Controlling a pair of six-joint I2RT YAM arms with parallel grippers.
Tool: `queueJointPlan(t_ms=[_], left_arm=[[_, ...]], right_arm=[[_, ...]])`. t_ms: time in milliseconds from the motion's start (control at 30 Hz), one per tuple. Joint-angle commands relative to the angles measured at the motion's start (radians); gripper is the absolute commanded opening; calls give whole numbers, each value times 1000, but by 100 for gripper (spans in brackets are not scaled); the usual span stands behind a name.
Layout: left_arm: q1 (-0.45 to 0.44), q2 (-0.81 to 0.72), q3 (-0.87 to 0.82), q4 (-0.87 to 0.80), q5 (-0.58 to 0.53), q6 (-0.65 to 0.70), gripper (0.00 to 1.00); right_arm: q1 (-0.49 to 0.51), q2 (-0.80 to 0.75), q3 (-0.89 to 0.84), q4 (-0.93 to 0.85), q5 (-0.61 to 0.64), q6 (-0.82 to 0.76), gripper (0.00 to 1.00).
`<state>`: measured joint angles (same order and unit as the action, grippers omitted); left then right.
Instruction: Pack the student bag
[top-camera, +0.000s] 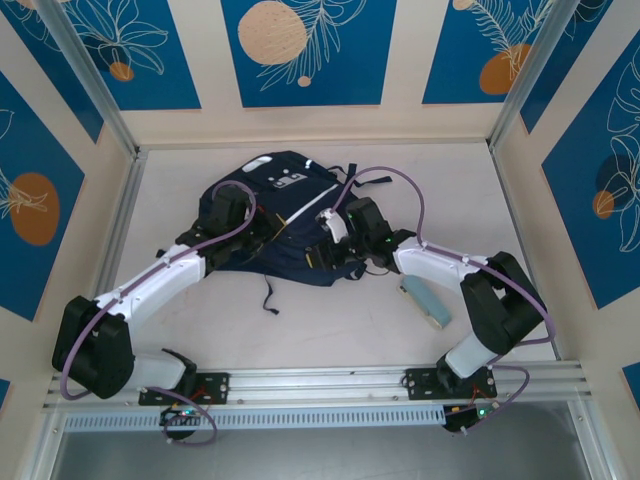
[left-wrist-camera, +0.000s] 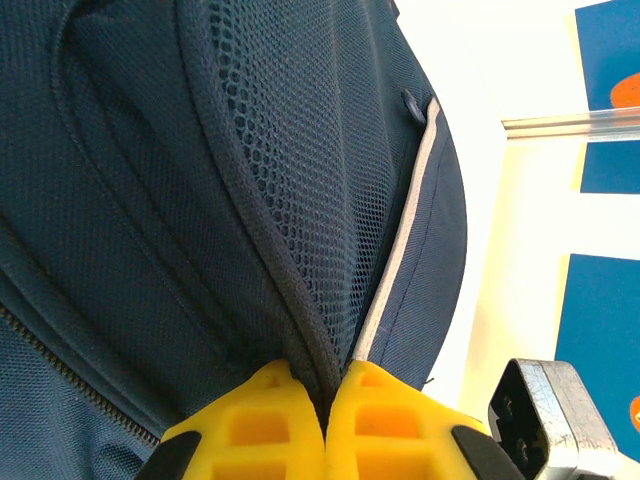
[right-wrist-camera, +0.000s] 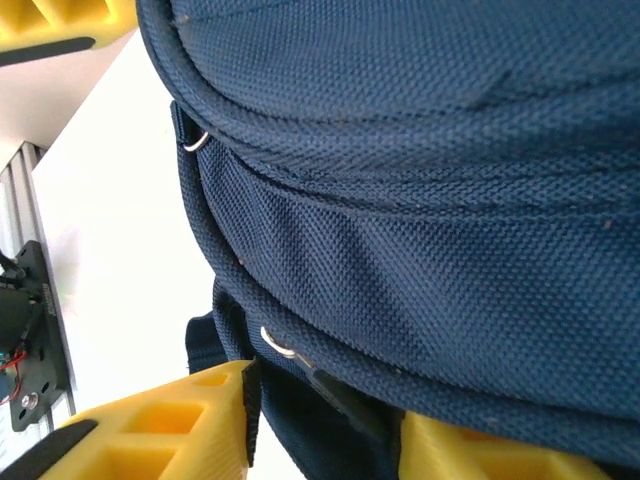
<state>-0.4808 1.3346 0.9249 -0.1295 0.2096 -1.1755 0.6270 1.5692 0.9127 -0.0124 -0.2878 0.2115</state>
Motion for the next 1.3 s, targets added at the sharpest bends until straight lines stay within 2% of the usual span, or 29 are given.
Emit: queueJointPlan(t_ms=[0,200,367,667,733,833,933,1067,1267], left_arm=[[14,-40,65,125,10,20,0],[15,-41,63,113,2,23,0],[21,-52,50,77,-33,43,0],[27,-93,29,-23,-104,105,0],[28,-96,21,-27,-102,108,0],[32,-94,8,-31,-93,114,0],[35,-99,-7,-40,-105,143,0],[58,-82,-3,-81,-109,205,0],[127,1,34,-91,-61,273,0]], right_arm=[[26,1,20,23,62,-29,35],[36,-3,22,7,173,-27,18],[33,-79,-16,-49,279,-13,1],[-1,-158,-77,-189,510,141,0],[-28,-148,-61,-212,521,169,0],[-46,-129,-18,-240,480,189,0],[-27,-121,19,-234,375,167,0],[30,-129,27,-184,230,123,0],[143,-121,-3,-47,117,150,0]])
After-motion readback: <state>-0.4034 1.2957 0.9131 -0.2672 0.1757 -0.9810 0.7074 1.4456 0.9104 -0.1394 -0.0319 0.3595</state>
